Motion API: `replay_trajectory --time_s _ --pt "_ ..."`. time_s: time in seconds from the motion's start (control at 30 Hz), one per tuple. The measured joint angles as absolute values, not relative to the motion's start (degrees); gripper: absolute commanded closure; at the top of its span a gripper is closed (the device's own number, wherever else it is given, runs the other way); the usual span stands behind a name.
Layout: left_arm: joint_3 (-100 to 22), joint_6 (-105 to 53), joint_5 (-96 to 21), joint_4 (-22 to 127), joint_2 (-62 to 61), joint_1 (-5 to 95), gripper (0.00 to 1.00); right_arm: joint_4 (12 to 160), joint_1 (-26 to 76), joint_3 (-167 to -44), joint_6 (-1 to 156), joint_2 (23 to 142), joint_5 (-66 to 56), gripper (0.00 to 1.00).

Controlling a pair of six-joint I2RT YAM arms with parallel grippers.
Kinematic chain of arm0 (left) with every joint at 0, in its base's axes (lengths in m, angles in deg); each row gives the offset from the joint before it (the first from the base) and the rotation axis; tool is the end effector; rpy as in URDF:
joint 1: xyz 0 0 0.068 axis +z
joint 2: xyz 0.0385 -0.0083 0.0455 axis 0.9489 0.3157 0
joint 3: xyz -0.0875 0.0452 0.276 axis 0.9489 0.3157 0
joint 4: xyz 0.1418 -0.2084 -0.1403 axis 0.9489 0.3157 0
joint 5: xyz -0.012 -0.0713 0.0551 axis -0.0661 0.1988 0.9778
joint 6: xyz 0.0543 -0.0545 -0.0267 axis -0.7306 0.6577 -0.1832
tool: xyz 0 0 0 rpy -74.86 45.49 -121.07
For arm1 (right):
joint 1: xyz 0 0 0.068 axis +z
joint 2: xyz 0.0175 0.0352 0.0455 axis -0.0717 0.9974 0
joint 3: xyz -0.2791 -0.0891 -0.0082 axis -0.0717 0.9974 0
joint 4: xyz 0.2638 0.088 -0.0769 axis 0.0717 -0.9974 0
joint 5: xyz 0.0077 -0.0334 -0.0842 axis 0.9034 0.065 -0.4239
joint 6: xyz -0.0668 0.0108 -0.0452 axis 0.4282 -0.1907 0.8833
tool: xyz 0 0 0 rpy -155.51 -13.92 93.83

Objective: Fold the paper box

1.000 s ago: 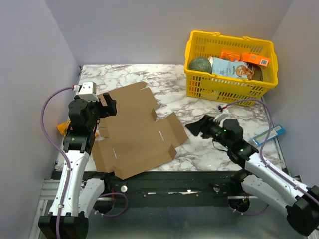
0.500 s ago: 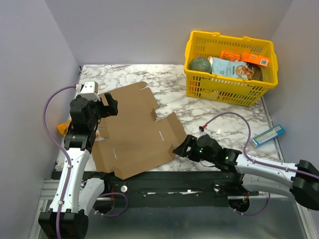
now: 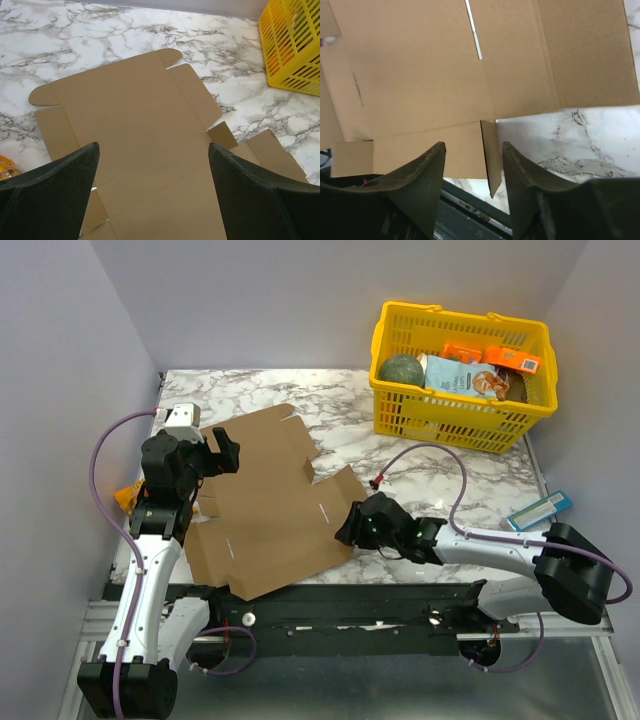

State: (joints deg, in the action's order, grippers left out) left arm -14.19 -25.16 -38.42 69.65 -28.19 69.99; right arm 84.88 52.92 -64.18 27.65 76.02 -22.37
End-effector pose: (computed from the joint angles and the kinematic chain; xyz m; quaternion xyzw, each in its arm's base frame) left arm 0.2395 -0.0182 0.3456 -0.0251 0.7928 -0.1381 0.5931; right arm 0.1720 0.2434 0.1611 0.0318 0.9106 0.2974 0.2853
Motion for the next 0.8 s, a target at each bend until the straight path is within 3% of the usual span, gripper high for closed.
replay_trajectory --time_s 0.13,0.17,0.23,0.27,0.3,0.4,0.6,0.8 --pt "-14.19 -25.29 -39.03 69.65 -28.1 69.99 0.01 84.53 52.94 -65.41 30.38 78.12 -22.41 0.53" --pt "-14.19 -25.31 -39.2 69.65 -28.08 69.99 0.01 84.46 52.94 -65.47 31.03 78.36 -22.46 0.63" --pt "-14.19 -25.33 -39.69 69.63 -28.01 69.99 0.01 84.35 52.94 -65.49 32.56 78.77 -22.57 0.71" --pt "-14.19 -25.35 -40.23 69.6 -27.97 69.99 0.01 84.18 52.94 -65.58 33.53 79.08 -22.65 0.86" --pt "-14.19 -25.4 -40.76 69.6 -27.86 69.99 0.01 84.09 52.94 -65.67 34.71 79.39 -22.72 0.91" --pt "-14.19 -25.66 -43.01 69.5 -27.47 69.95 0.01 83.96 52.94 -66.28 38.97 79.95 -22.89 0.99" --pt "-15.85 -27.54 -50.53 68.9 -25.52 67.3 0.01 82.1 52.72 -70.63 57.68 75.91 -24.25 0.99" --pt "-27.04 -31.28 -60.73 69.28 -19.9 63.89 0.01 76.75 50.47 -82.85 78.62 68.65 -23.94 1.0"
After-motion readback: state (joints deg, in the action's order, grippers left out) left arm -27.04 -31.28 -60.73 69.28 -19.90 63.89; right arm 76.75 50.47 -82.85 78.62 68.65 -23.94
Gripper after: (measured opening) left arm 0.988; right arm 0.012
